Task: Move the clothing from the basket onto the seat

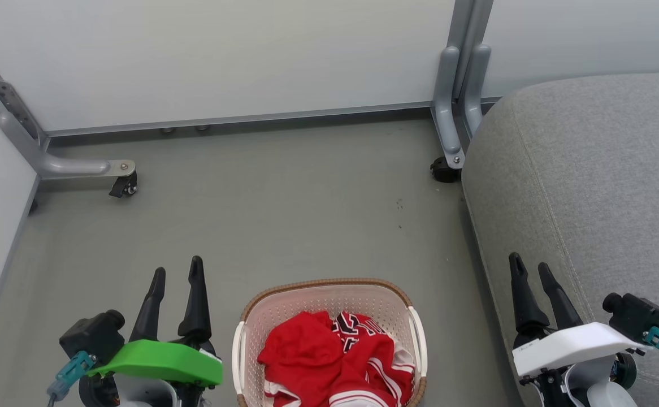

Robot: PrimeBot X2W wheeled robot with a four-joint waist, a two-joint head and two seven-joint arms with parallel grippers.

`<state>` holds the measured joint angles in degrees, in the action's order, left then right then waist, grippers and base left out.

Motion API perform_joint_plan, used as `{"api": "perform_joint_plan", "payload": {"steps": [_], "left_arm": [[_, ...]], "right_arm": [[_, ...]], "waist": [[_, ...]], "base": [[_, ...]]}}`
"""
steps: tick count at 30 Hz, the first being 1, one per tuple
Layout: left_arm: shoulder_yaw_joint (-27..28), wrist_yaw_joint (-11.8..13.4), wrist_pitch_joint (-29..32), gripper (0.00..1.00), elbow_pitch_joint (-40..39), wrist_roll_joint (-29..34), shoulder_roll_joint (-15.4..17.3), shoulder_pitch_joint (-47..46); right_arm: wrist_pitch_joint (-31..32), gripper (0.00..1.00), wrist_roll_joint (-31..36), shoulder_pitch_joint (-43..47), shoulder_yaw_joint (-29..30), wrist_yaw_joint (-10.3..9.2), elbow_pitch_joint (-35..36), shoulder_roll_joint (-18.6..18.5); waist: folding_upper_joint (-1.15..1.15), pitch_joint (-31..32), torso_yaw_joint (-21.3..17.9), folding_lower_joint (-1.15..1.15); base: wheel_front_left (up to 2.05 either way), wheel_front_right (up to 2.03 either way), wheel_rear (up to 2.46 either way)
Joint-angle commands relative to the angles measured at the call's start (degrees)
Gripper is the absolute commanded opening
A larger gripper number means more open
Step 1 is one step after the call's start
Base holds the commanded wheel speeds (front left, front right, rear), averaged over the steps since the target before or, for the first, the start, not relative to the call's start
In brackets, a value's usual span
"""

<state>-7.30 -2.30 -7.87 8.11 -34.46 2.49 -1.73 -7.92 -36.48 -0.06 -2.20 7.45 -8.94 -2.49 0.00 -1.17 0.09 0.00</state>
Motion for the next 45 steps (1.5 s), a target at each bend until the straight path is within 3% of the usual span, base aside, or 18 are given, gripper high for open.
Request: {"api": "perform_joint_plan", "payload": {"steps": [1,30,45], "left_arm": [[-0.16,0.57,-0.6,1.0,-0.56,1.96,0.36,0.26],[-2.13,2.26,-4.45,1.0,-0.02,14.89,0.48,1.02],[-2.01,0.46,-6.29,1.0,-0.32,16.66,0.51,1.51]], "right_arm": [[-0.61,1.0,1.9,0.21,-0.29,0.03,1.2,-0.29],[-4.5,1.0,17.38,1.61,-0.96,0.04,4.2,-0.43],[-6.22,1.0,24.7,2.18,-1.77,0.04,5.79,-0.48]], "waist": [[0.0,-0.04,0.01,0.0],[0.0,0.23,0.18,0.0],[0.0,-0.01,0.4,0.0]], "base": [[0.0,0.0,0.0],[0.0,0.0,0.0],[0.0,0.0,0.0]]}}
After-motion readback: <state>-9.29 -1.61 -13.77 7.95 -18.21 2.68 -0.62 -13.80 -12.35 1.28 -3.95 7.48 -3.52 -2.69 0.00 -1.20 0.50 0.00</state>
